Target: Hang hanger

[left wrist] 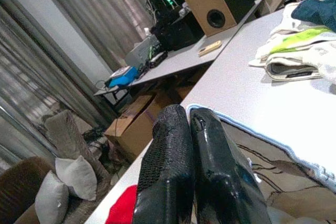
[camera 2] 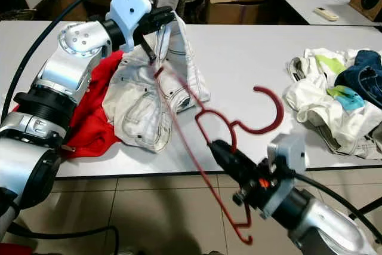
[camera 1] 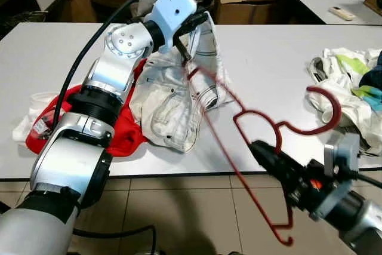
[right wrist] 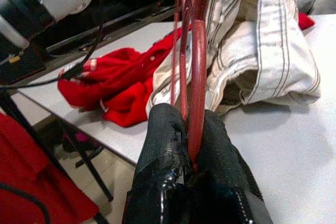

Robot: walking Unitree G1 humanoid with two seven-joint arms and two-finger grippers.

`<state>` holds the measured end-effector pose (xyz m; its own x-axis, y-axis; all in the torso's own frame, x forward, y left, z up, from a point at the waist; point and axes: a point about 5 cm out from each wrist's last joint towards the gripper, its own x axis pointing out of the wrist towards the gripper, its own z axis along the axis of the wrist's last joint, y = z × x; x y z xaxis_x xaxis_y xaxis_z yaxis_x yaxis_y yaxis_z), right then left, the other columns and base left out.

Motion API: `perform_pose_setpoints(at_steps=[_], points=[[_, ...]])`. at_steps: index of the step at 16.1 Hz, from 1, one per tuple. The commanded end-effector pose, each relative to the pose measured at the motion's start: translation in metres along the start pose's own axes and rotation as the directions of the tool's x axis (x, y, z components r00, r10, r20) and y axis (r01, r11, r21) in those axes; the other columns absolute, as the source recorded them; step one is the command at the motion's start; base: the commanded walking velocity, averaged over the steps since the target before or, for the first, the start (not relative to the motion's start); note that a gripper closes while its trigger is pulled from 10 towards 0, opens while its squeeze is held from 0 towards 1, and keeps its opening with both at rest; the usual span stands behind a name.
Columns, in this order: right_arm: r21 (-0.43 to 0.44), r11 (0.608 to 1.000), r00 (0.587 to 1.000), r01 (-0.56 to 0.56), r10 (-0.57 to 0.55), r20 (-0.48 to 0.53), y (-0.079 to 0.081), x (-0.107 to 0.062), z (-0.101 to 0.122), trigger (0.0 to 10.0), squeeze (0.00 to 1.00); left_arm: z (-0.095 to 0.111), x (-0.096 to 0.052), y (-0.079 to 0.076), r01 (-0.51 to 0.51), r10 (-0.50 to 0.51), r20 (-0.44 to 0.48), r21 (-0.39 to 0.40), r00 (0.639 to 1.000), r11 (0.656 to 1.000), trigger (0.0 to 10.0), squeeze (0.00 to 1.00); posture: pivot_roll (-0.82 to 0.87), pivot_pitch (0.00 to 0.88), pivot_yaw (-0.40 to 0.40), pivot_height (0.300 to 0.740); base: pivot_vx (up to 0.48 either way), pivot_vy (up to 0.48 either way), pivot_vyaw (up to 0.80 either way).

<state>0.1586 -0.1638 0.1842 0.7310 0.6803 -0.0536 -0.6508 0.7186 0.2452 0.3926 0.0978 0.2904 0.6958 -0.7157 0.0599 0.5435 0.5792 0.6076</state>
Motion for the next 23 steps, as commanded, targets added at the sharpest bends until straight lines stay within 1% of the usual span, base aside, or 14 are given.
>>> perform_pose_setpoints(at_steps=[1, 2, 4, 5, 6, 7, 8, 10, 13, 14, 16, 18, 20, 23], points=[[-0.012, 1.0, 1.0, 0.009, -0.01, -0.015, -0.001, -0.002, 0.001, 10.0, 0.0, 0.006, -0.001, 0.005, -0.007, 0.006, 0.012, 0.026, 1.0, 1.0, 0.0, 0.0, -0.06, 0.0, 0.017, 0.74, 0.0, 0.0, 0.0], [-0.012, 0.997, 0.996, 0.074, -0.074, -0.047, -0.009, -0.003, -0.003, 10.0, 0.0, 0.006, -0.003, 0.005, 0.013, -0.014, 0.017, 0.033, 1.0, 0.999, 0.0, 0.0, -0.06, 0.0, 0.012, 0.74, 0.0, 0.0, 0.0], [-0.014, 0.996, 0.994, 0.086, -0.087, -0.062, -0.012, -0.007, -0.004, 10.0, 0.0, 0.004, -0.007, 0.007, 0.011, -0.012, 0.005, 0.052, 1.0, 0.999, 0.0, 0.0, -0.06, 0.0, 0.004, 0.74, 0.0, 0.0, 0.0], [-0.019, 0.996, 0.993, 0.09, -0.092, -0.072, -0.014, -0.011, -0.003, 10.0, 0.0, 0.001, -0.01, 0.01, 0.003, -0.002, -0.01, 0.067, 1.0, 0.998, 0.0, 0.0, -0.06, 0.0, 0.003, 0.74, 0.0, 0.0, 0.0], [-0.028, 0.995, 0.991, 0.099, -0.101, -0.085, -0.019, -0.019, -0.002, 10.0, 0.0, -0.003, -0.015, 0.015, -0.011, 0.014, -0.033, 0.087, 0.999, 0.996, 0.0, 0.0, -0.06, 0.0, 0.002, 0.74, 0.0, 0.0, 0.0], [-0.034, 0.993, 0.99, 0.111, -0.114, -0.083, -0.024, -0.025, 0.002, 10.0, 0.0, -0.006, -0.019, 0.02, -0.018, 0.023, -0.049, 0.098, 0.999, 0.995, 0.0, 0.0, -0.06, 0.0, 0.002, 0.74, 0.0, 0.0, 0.0], [-0.034, 0.993, 0.99, 0.111, -0.114, -0.083, -0.024, -0.025, 0.002, 10.0, 0.0, -0.006, -0.019, 0.02, -0.018, 0.023, -0.049, 0.098, 0.999, 0.995, 0.0, 0.0, -0.06, 0.0, 0.002, 0.74, 0.0, 0.0, 0.0], [-0.051, 0.989, 0.988, 0.139, -0.141, -0.06, -0.032, -0.029, 0.009, 10.0, 0.0, -0.005, -0.022, 0.021, -0.007, 0.013, -0.052, 0.104, 0.999, 0.995, 0.0, 0.0, -0.06, 0.0, -0.001, 0.74, 0.0, 0.0, 0.0], [-0.024, 0.999, 0.999, 0.04, -0.041, -0.013, -0.021, -0.028, 0.018, 10.0, 0.0, -0.011, -0.022, 0.021, -0.019, 0.028, -0.078, 0.122, 0.997, 0.992, 0.0, 0.0, -0.06, 0.0, -0.004, 0.74, 0.0, 0.0, 0.0], [-0.021, 0.999, 0.999, 0.047, -0.047, -0.01, -0.023, -0.028, 0.019, 10.0, 0.0, -0.011, -0.022, 0.021, -0.015, 0.024, -0.075, 0.119, 0.997, 0.993, 0.0, 0.0, -0.06, 0.0, -0.004, 0.74, 0.0, 0.0, 0.0], [-0.021, 0.998, 0.997, 0.067, -0.068, -0.022, -0.03, -0.021, 0.015, 10.0, 0.0, -0.007, -0.02, 0.014, 0.015, -0.01, -0.05, 0.109, 0.999, 0.994, 0.0, 0.0, -0.06, 0.0, -0.007, 0.74, 0.0, 0.0, 0.0], [-0.018, 0.992, 0.992, 0.124, -0.124, -0.036, -0.04, -0.006, 0.01, 10.0, 0.0, -0.001, -0.017, 0.009, 0.044, -0.041, -0.026, 0.103, 0.999, 0.994, 0.0, 0.0, -0.05, 0.0, -0.011, 0.74, 0.0, 0.0, 0.0], [0.006, 0.994, 0.994, 0.108, -0.108, -0.031, -0.04, 0.007, 0.007, 10.0, 0.0, 0.007, -0.017, 0.003, 0.072, -0.072, 0.001, 0.095, 0.997, 0.993, 0.0, 0.0, -0.04, 0.0, -0.019, 0.74, 0.0, 0.0, 0.0], [0.024, 0.996, 0.994, 0.083, -0.081, -0.067, -0.038, 0.019, -0.001, 10.0, 0.0, 0.014, -0.016, -0.007, 0.107, -0.109, 0.03, 0.074, 0.994, 0.992, 0.0, 0.0, -0.02, 0.0, -0.028, 0.74, 0.0, 0.0, 0.0]])
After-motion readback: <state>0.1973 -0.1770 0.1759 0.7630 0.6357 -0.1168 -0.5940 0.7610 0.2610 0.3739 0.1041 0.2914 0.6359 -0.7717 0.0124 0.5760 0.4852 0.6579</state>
